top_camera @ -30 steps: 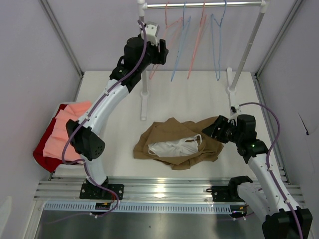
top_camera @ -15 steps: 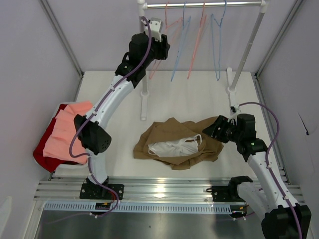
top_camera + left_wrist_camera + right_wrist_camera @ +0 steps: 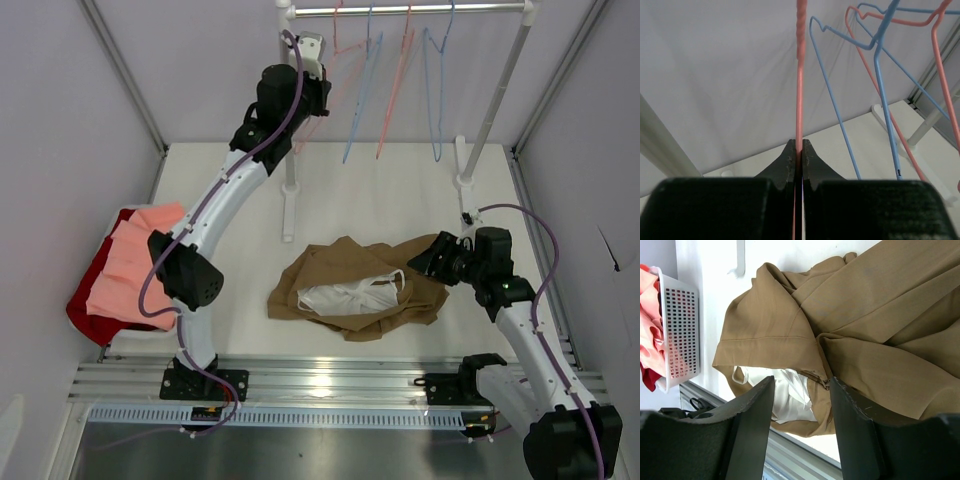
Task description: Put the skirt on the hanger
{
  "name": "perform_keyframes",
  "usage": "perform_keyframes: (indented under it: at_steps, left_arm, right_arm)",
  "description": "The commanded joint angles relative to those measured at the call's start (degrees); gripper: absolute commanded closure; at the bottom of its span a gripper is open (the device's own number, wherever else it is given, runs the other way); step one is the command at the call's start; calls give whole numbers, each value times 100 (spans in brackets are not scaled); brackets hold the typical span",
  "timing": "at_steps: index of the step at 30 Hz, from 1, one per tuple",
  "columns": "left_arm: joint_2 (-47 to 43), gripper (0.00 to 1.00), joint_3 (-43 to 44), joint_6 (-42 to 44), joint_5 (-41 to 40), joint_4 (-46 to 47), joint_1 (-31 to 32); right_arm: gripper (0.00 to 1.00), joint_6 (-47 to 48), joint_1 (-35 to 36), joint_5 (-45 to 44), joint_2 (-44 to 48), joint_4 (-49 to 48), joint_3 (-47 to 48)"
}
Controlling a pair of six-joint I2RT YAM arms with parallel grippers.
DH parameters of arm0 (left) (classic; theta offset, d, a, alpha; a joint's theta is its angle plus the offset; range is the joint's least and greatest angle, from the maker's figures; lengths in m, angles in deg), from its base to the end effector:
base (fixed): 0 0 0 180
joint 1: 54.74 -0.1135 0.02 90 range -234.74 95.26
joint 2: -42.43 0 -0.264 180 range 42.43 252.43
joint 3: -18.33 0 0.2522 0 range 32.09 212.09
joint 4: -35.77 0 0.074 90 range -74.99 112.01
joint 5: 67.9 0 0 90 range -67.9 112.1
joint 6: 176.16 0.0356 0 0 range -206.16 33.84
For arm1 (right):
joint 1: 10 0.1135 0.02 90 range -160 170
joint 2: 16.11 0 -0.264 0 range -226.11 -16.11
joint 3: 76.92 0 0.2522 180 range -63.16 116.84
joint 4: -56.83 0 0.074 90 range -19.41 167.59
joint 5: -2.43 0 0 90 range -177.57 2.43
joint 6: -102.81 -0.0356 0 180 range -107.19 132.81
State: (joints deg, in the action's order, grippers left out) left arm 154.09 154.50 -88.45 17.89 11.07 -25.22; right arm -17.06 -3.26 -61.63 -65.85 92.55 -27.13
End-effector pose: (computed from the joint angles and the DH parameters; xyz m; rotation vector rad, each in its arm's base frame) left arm 0.3985 -0.2226 0.4631 0.3168 1.5547 -0.3770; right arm 0.1846 0.0375 0.2534 0.1893 2.2430 0.8491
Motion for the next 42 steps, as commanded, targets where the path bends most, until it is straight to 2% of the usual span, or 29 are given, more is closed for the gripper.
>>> perform_keyframes:
  at_steps: [1, 5, 11, 19, 24, 28, 34, 38, 42]
  left_arm:
    - [-30, 99, 555, 141, -1, 268, 36]
    - [111, 100, 915, 184, 52, 119, 54]
    - [49, 100, 907, 211, -27, 83, 89]
    - [-477, 100, 459, 211, -80, 303, 116]
    - [-627, 100, 416, 421, -159, 128, 116]
    - [-943, 100, -136, 483, -168, 267, 116]
    - [-1321, 100, -445, 475, -124, 189, 116]
    - [-1743, 100, -1199, 439, -72, 390, 116]
    - [-2042, 100, -1560, 448, -80, 321, 116]
  right_arm:
    - [47, 148, -50, 61, -36, -218, 167]
    - [49, 157, -68, 96, -89, -262, 176]
    - [51, 192, -94, 131, -98, -271, 176]
    - [51, 209, -121, 166, -115, -306, 159]
    - [52, 201, -129, 175, -89, -306, 132]
    - [51, 201, -129, 184, -71, -306, 123]
    - [52, 218, -138, 167, -10, -236, 115]
    - [52, 201, -138, 166, 52, -218, 106]
    - [52, 201, -138, 166, 78, -174, 97]
